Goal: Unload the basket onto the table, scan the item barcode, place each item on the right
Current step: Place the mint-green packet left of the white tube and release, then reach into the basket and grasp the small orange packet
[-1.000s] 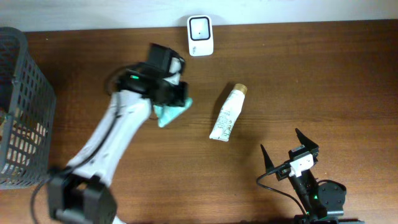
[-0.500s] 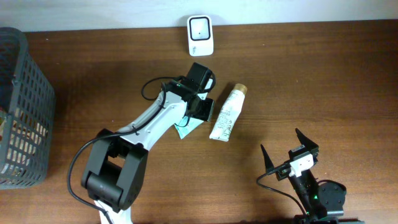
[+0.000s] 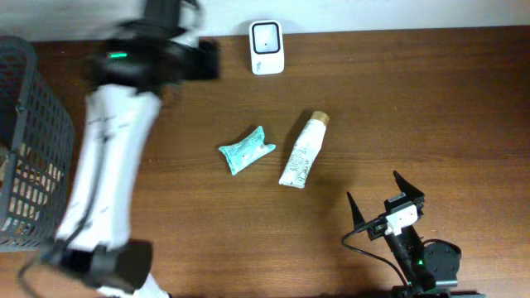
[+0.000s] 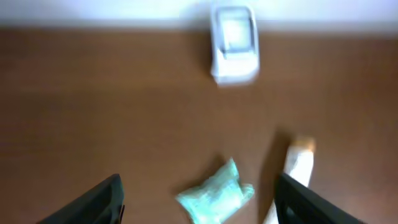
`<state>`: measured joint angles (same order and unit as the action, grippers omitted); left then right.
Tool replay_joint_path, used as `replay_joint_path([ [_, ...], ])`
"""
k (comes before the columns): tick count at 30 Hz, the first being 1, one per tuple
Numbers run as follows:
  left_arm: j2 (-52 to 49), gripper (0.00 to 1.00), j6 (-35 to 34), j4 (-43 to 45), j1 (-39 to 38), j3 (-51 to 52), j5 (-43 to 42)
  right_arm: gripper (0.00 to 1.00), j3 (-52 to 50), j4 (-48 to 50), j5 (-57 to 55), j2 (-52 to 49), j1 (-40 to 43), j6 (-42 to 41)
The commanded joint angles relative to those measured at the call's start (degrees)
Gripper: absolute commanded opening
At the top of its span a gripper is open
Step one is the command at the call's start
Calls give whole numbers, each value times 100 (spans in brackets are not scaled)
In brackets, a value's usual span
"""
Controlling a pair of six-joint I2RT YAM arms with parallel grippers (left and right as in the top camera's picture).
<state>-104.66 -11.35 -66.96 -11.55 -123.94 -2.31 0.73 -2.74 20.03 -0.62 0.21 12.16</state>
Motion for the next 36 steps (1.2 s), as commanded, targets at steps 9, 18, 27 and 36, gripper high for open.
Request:
replay_joint_path([
  [9, 713, 69, -439, -350, 3880, -599, 780, 98, -42, -9, 50, 42, -15, -59],
  [18, -341, 71, -431, -560, 5455, 31, 824, 98, -42, -9, 50, 42, -15, -59],
  [27, -1296, 68, -398, -127, 5615, 564, 1432, 98, -42, -9, 50, 42, -15, -59],
  [36, -2017, 69, -396, 201, 5711, 776, 1825, 98, -42, -9, 50, 42, -15, -59],
])
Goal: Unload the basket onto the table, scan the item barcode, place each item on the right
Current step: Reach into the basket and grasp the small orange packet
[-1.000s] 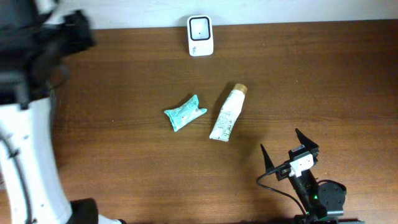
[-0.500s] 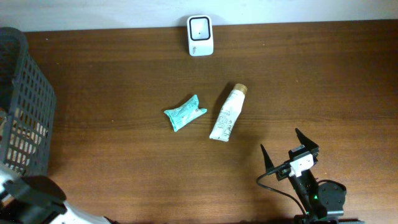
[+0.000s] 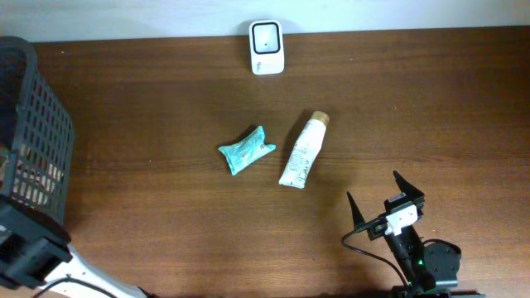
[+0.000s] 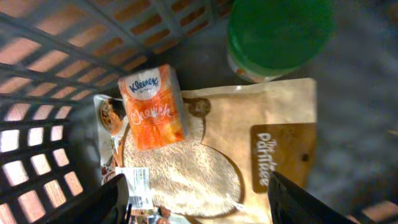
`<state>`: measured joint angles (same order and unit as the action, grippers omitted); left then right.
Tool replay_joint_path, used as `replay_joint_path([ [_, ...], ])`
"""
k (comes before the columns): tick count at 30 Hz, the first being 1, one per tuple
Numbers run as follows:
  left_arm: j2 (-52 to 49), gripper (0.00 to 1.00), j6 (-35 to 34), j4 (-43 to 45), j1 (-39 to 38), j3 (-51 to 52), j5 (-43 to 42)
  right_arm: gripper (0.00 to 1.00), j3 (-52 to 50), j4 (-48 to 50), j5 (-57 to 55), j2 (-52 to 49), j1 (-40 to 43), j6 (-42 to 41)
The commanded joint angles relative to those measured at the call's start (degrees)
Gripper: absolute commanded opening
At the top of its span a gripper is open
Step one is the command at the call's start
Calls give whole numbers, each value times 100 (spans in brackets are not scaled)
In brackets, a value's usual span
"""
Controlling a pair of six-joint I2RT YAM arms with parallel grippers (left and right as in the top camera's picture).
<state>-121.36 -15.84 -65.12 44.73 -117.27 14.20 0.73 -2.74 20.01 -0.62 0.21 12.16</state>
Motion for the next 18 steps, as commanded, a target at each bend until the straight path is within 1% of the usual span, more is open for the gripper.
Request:
replay_joint_path([
  [1, -426, 69, 52, 26, 98, 111, 197, 98, -42, -9, 52, 42, -15, -59],
  [6, -553, 68, 52, 221, 190, 249, 286, 98, -42, -9, 52, 42, -15, -59],
  [9, -555, 68, 52, 448, 297, 546, 442, 98, -42, -9, 52, 42, -15, -59],
  [14, -570, 68, 146, 1036, 448, 1158, 448, 98, -42, -9, 52, 42, -15, -59],
  [18, -573, 68, 249, 1469, 459, 1381, 448, 98, -42, -9, 52, 42, -15, -59],
])
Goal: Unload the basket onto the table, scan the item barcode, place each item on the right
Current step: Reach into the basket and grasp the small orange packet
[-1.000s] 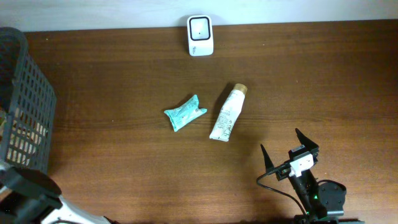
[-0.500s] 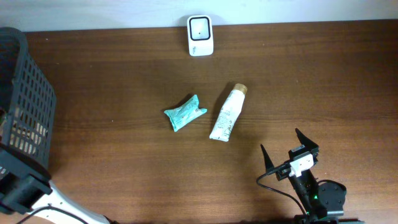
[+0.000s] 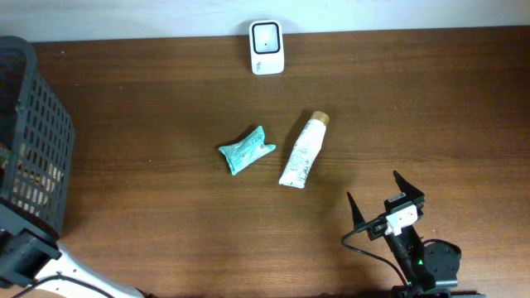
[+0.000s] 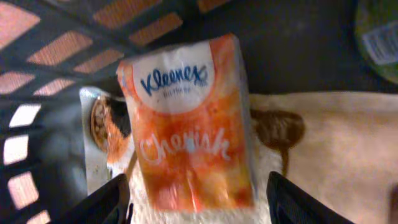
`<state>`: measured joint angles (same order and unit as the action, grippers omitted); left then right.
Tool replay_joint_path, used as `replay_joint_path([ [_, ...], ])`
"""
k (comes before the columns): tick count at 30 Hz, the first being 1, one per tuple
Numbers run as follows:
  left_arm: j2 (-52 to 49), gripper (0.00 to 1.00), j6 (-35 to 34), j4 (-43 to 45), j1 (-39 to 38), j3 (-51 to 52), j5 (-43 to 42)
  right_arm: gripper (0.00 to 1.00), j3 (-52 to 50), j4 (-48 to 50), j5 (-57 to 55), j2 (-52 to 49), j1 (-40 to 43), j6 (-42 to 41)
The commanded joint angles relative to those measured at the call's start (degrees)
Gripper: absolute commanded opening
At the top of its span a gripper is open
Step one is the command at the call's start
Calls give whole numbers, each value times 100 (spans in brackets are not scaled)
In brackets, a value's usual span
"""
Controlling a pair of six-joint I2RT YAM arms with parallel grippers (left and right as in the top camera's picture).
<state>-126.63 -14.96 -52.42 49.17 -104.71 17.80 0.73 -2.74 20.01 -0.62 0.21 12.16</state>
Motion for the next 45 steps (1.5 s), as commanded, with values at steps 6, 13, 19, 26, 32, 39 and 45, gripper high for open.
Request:
replay_joint_path([
  [6, -46, 69, 184, 470, 13, 129, 90, 98, -42, -9, 52, 42, -15, -59],
  [13, -140, 65, 184, 616, 15, 269, 92, 98, -42, -9, 52, 42, -15, -59],
  [19, -369, 30, 184, 564, 13, 273, 92, 98, -42, -9, 52, 42, -15, -59],
  [26, -363, 0, 184, 243, 13, 260, 92, 98, -42, -9, 52, 42, -15, -59],
  [32, -173, 0, 177, -588, 11, -262, 81, 98, -42, -9, 52, 42, -15, -59],
  [39, 1147, 0, 173, -608, 2, -535, -732, 98, -42, -9, 52, 42, -15, -59],
  [45, 2798, 0, -170, -308, -98, -535, -2717, 98, -42, -9, 52, 42, -15, -59],
])
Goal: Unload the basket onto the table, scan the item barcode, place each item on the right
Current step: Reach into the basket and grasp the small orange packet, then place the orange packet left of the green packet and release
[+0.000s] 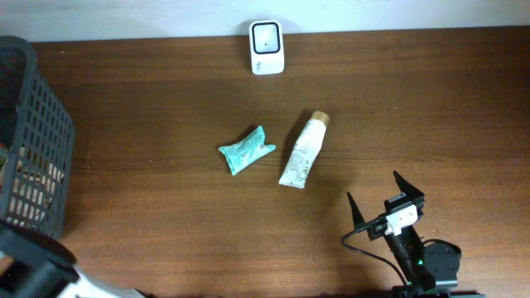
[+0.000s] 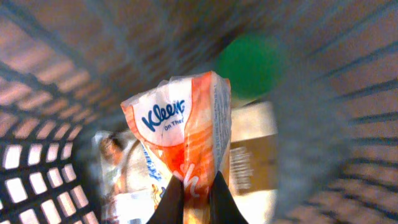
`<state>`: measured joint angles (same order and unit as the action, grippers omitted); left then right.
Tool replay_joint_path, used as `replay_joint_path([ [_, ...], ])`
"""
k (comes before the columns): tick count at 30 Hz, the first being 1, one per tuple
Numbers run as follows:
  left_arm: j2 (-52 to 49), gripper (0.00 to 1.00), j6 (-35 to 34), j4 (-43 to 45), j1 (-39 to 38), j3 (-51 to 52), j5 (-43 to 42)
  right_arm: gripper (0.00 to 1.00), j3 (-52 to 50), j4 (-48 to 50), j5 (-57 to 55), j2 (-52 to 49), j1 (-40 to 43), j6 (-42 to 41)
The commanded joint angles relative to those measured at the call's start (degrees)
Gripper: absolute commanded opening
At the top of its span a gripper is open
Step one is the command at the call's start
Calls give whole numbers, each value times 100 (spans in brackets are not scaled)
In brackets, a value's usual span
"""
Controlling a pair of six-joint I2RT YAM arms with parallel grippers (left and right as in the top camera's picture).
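The left wrist view looks into the dark wire basket [image 2: 37, 168]. My left gripper [image 2: 198, 202] is shut on an orange and white Kleenex tissue pack [image 2: 183, 127], which stands upright between the black fingers [image 2: 173, 202], lifted off the items below. The white barcode scanner [image 1: 267, 47] stands at the table's far edge in the overhead view. Only part of the left arm [image 1: 33, 269] shows there, at the bottom left by the basket [image 1: 33, 141]. My right gripper [image 1: 379, 199] rests open near the front right, holding nothing.
Inside the basket lie a green-lidded tub [image 2: 252, 65] and a brown paper bag [image 2: 255, 152]. In the middle of the wooden table [image 1: 431, 108] lie a teal packet [image 1: 246, 150] and a white tube [image 1: 303, 149].
The left gripper was open around the Kleenex pack lying flat on the bag. It is now shut on the pack, which is raised and upright. The right arm has not moved.
The left arm was over the table, its camera on the scanner and the teal packet. Then it was open above the basket's contents, then low over the Kleenex pack. Now it holds the pack lifted inside the basket.
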<state>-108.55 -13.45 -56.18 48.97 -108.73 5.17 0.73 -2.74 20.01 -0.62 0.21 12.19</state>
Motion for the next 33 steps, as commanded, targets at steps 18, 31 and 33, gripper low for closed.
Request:
replay_joint_path([
  [18, 1436, 0, 776, -726, -5224, 1202, -632, 98, -42, -9, 52, 42, -15, -61],
  [31, -638, 0, 1029, 498, -6572, 2041, -492, 98, -42, -9, 52, 42, -15, -61],
  [33, -776, 10, 1027, 487, -6620, 2041, -492, 98, -42, -9, 52, 42, -15, -61],
])
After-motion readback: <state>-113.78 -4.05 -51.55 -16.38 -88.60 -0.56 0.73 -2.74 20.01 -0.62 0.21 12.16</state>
